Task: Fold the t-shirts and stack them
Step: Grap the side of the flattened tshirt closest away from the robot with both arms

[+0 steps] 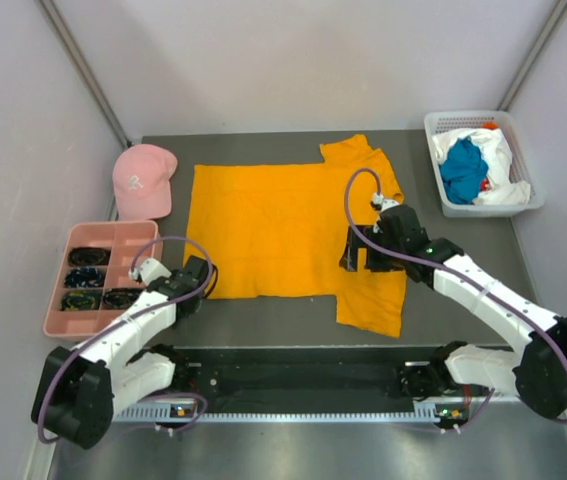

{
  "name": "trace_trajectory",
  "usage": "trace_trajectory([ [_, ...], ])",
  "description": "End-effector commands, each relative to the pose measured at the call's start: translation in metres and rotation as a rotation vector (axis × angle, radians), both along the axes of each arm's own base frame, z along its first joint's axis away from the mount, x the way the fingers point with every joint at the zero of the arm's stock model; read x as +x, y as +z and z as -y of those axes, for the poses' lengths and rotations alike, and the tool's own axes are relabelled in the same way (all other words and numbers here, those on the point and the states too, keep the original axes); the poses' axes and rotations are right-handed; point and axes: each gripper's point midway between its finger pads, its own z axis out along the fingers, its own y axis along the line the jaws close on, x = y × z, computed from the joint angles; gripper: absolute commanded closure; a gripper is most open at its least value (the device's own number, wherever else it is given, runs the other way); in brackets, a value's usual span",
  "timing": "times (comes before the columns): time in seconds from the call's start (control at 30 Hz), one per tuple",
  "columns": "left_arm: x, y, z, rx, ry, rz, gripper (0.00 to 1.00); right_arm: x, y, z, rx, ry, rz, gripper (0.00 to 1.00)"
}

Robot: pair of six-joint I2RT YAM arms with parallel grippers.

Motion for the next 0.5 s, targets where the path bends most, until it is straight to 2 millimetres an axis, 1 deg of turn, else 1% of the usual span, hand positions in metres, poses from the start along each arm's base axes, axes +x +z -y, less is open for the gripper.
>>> trace_trajectory([
  [0.0, 0.003, -0.014, 0.006, -0.054, 0.028, 0.019, 0.32, 0.012, 0.03, -0.011, 0.038, 0.024, 0.086, 0.01],
  [0.13, 0.005, -0.015, 0.006, -0.04, 0.024, -0.001, 0.32, 0.012, 0.032, -0.011, 0.04, 0.026, 0.086, 0.01],
  [0.27, 0.01, -0.014, 0.006, -0.039, 0.025, 0.018, 0.32, 0.012, 0.032, -0.012, 0.037, 0.029, 0.089, 0.01],
  [0.47, 0.024, 0.0, 0.009, -0.048, 0.012, 0.078, 0.33, 0.013, 0.027, -0.013, 0.027, 0.036, 0.077, 0.01],
])
